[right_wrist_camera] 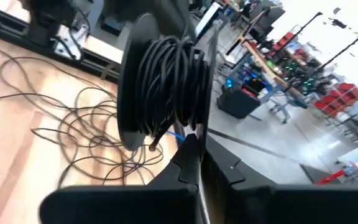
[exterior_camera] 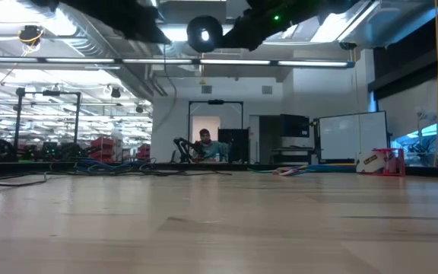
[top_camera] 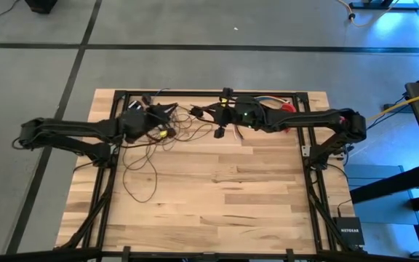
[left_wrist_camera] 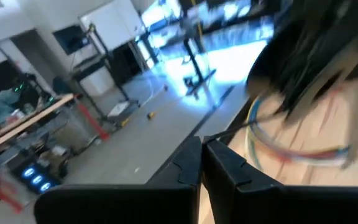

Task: Coiling cords

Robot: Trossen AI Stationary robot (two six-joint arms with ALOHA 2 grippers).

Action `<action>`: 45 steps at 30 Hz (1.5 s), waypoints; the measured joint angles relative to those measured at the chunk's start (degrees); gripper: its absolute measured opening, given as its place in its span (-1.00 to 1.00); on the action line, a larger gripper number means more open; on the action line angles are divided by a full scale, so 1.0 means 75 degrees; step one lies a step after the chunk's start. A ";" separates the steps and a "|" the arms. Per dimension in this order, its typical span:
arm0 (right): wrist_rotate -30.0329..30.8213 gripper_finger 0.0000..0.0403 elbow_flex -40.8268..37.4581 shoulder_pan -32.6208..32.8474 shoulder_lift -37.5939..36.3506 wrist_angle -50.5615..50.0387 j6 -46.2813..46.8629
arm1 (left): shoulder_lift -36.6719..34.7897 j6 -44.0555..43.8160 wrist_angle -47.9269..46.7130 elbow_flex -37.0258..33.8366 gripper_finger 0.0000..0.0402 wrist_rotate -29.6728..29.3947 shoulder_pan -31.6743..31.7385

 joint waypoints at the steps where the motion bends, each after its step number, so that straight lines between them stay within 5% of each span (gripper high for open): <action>1: 0.0095 -0.97 0.0000 0.0001 0.0101 0.0152 -0.0055 | -0.0146 0.0004 0.0010 0.0000 -0.98 0.0054 -0.0059; 22: 0.0782 -0.97 0.0340 -0.0310 0.1249 0.0789 -0.0424 | 0.0001 -0.0301 0.1046 0.0009 -0.93 0.0571 -0.0721; 36: 0.0881 -0.99 0.0326 -0.0314 0.1264 0.0616 -0.0592 | -0.0006 -0.0145 0.0469 0.0030 -0.99 0.0509 -0.0656; 45: 0.0752 -0.99 0.0326 -0.0311 0.1264 0.0630 -0.0615 | -0.0003 -0.0833 -0.0753 0.0023 -0.85 0.0507 -0.0521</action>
